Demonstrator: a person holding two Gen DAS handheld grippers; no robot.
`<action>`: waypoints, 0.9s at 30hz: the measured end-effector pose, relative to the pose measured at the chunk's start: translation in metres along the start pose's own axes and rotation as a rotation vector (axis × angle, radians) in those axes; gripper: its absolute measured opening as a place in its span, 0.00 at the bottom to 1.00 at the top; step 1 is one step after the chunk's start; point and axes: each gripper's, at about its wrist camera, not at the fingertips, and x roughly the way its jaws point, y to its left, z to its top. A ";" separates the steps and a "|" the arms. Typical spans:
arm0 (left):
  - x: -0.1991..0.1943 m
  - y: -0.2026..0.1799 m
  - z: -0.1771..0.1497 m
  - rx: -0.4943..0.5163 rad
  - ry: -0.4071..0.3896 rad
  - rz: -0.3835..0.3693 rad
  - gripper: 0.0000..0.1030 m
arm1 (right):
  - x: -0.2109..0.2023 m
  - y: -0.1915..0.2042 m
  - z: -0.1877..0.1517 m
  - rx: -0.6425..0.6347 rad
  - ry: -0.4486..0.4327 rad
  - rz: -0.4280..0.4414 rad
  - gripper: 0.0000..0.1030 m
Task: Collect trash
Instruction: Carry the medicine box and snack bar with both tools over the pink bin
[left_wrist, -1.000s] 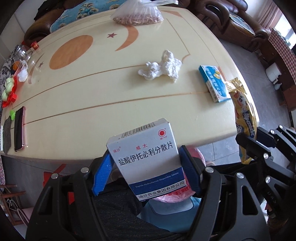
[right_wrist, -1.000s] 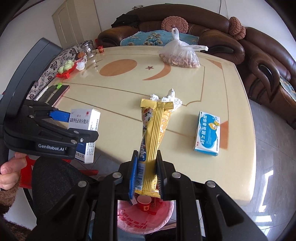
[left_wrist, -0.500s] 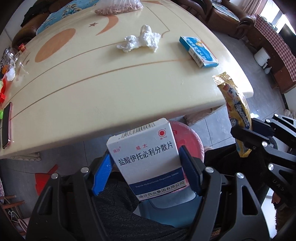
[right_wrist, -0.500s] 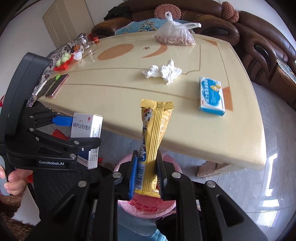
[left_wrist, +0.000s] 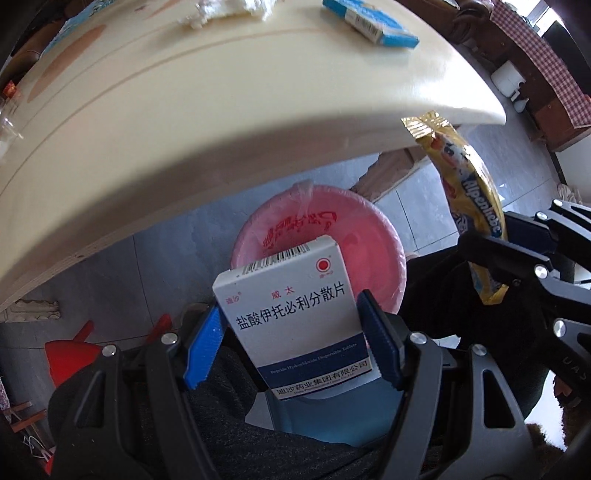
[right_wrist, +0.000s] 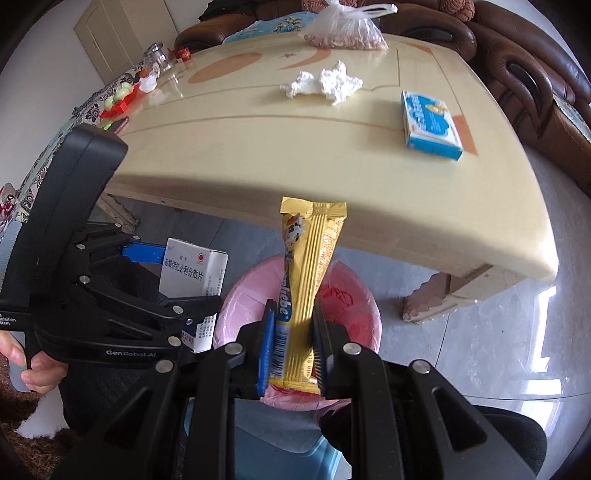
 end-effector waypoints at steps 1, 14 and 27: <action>0.006 0.000 -0.001 -0.006 0.009 -0.012 0.67 | 0.003 -0.001 -0.002 0.001 0.004 -0.006 0.18; 0.066 0.003 -0.005 -0.039 0.093 -0.047 0.67 | 0.076 -0.017 -0.029 0.080 0.125 0.037 0.18; 0.110 0.011 -0.006 -0.042 0.166 -0.048 0.67 | 0.127 -0.031 -0.043 0.113 0.224 0.062 0.18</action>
